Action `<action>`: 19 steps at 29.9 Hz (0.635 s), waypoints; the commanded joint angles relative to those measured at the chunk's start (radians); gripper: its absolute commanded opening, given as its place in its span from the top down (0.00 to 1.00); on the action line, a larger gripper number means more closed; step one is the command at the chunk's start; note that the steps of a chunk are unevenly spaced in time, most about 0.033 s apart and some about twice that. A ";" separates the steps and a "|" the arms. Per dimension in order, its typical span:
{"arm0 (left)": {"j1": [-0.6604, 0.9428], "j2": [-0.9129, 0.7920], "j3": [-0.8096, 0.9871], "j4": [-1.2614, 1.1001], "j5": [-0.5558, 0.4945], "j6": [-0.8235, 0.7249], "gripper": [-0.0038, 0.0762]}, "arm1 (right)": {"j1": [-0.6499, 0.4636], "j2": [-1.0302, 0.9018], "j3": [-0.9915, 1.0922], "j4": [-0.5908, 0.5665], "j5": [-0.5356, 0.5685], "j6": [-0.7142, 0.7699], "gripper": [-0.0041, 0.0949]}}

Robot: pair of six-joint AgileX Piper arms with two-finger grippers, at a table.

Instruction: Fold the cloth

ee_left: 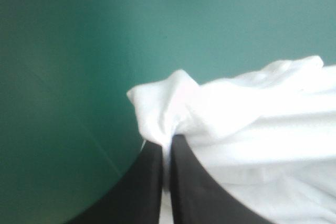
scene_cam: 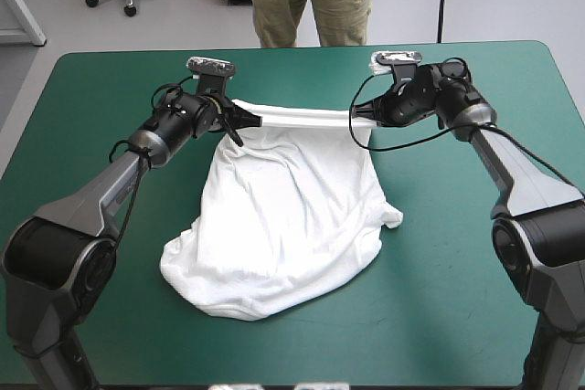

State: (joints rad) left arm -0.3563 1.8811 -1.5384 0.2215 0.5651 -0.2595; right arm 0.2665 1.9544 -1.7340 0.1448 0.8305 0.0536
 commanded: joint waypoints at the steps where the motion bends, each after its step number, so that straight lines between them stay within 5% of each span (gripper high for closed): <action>1: 0.009 -0.007 -0.026 0.020 -0.046 -0.009 0.96 | -0.011 -0.039 -0.027 -0.004 -0.066 0.028 0.91; 4: 0.009 0.018 -0.026 0.024 -0.018 -0.005 0.89 | -0.011 -0.039 -0.032 -0.004 -0.072 -0.016 0.71; 9: 0.009 -0.004 -0.049 0.008 0.077 0.032 0.44 | -0.011 -0.048 -0.115 -0.008 0.036 -0.025 0.36; 12: 0.009 -0.062 -0.094 0.015 0.167 0.098 0.27 | -0.011 -0.077 -0.161 -0.010 0.095 -0.025 0.38; 19: 0.010 -0.285 -0.098 0.030 0.304 0.163 0.32 | -0.011 -0.223 -0.171 -0.005 0.223 -0.061 0.49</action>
State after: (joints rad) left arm -0.3463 1.7323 -1.6042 0.2432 0.8410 -0.1237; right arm 0.2641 1.8448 -1.8683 0.1355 1.0342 0.0112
